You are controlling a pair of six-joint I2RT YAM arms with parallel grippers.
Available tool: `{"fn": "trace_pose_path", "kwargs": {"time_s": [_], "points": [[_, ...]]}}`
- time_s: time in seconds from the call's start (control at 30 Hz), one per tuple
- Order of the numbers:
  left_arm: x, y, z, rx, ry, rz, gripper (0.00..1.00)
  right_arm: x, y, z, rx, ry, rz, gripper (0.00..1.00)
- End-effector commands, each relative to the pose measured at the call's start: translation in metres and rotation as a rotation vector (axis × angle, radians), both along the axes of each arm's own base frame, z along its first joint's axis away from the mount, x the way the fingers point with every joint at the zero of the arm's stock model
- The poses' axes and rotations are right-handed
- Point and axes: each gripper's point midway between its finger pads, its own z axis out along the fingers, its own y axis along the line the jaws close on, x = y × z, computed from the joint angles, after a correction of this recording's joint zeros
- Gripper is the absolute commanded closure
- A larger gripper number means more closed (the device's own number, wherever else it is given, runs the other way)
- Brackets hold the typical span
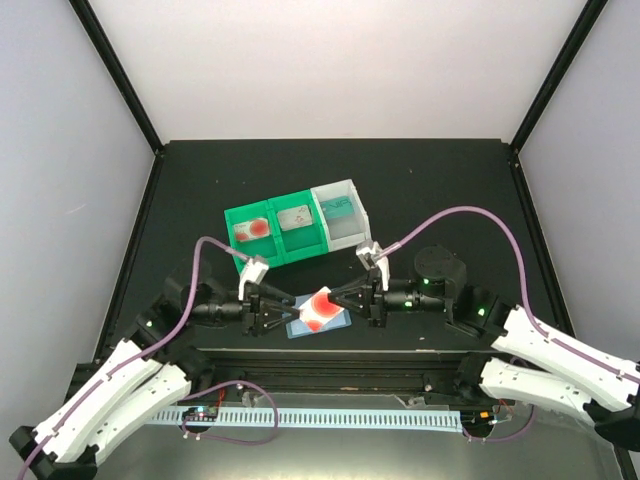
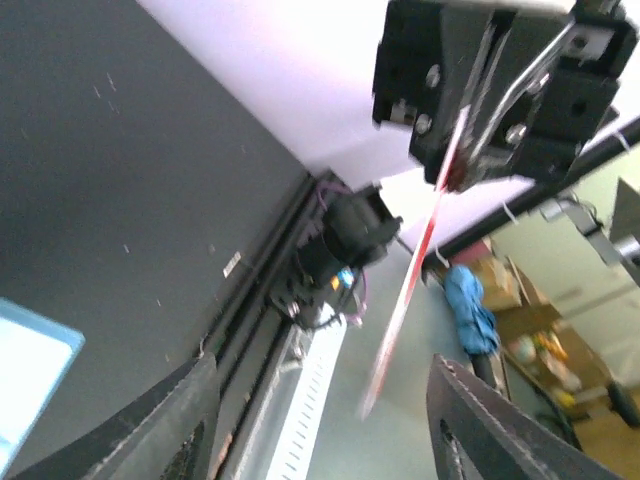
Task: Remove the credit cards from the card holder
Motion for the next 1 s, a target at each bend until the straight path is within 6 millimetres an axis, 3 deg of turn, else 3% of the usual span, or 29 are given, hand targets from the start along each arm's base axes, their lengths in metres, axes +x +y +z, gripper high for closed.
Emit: {"fn": "trace_pose_path", "kwargs": {"time_s": [0.0, 0.27, 0.37, 0.57, 0.77, 0.97], "points": [[0.022, 0.009, 0.027, -0.11, -0.027, 0.191, 0.38, 0.02, -0.01, 0.023, 0.135, 0.037, -0.16, 0.99], [0.038, 0.022, 0.028, -0.305, 0.04, 0.34, 0.35, 0.057, -0.048, 0.042, 0.324, 0.099, -0.472, 0.99], [0.042, 0.024, 0.033, -0.357, 0.06, 0.362, 0.35, 0.066, -0.053, 0.032, 0.384, 0.192, -0.532, 0.99], [0.047, 0.02, 0.035, -0.429, 0.135, 0.355, 0.36, 0.074, -0.049, 0.0, 0.487, 0.391, -0.557, 0.99], [0.061, 0.012, 0.013, -0.411, 0.256, 0.379, 0.39, 0.081, -0.042, -0.018, 0.534, 0.496, -0.567, 0.99], [0.061, 0.011, 0.015, -0.455, 0.283, 0.363, 0.4, 0.083, -0.027, -0.034, 0.545, 0.59, -0.546, 0.99]]}}
